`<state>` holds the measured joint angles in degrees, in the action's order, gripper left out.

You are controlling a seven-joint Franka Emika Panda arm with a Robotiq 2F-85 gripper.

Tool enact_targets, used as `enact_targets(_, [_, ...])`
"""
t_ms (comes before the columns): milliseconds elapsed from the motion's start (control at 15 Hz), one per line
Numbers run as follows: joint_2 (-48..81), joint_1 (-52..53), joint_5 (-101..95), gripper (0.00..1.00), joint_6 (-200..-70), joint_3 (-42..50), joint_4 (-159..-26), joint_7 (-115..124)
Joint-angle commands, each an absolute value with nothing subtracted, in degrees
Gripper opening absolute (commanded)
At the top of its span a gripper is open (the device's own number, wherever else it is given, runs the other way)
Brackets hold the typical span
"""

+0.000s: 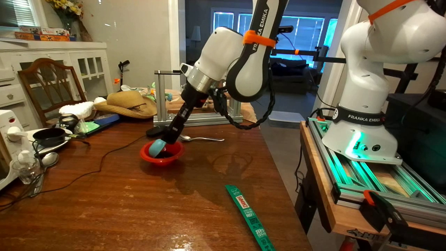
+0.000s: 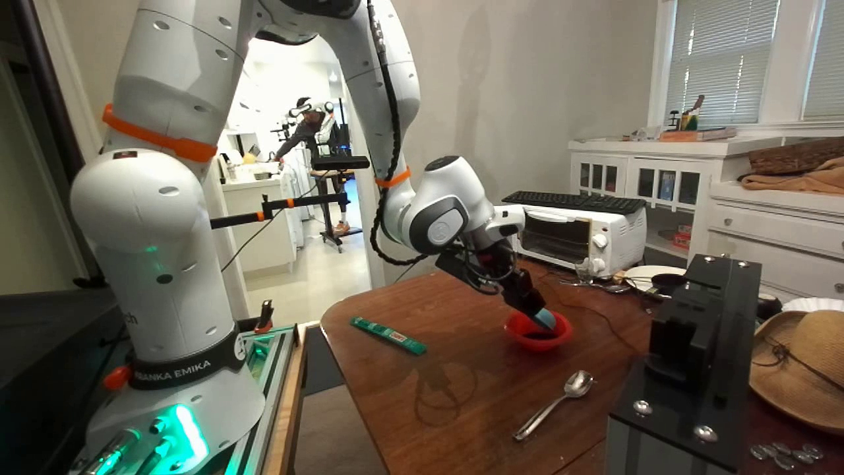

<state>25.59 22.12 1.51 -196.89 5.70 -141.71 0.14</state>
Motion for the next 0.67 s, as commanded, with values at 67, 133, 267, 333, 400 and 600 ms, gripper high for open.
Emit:
enact_targets(67, [23.91, 24.38, 4.79, 0.23, -199.83, 5.59, -146.55, -2.11])
enact_targets(133, [23.71, 24.38, 5.18, 0.23, -199.98, 5.26, -146.93, -2.32])
enact_targets(267, [23.23, 25.47, 6.96, 0.23, -202.14, 5.44, -148.2, -3.52])
enact_targets(333, [23.08, 26.46, 8.42, 0.23, -203.54, 5.87, -148.78, -4.26])
enact_targets(400, [23.11, 26.96, 9.76, 0.23, -204.94, 5.97, -149.11, -4.98])
enact_targets(600, [23.2, 28.44, 14.31, 0.23, -209.75, 6.06, -150.12, -7.77])
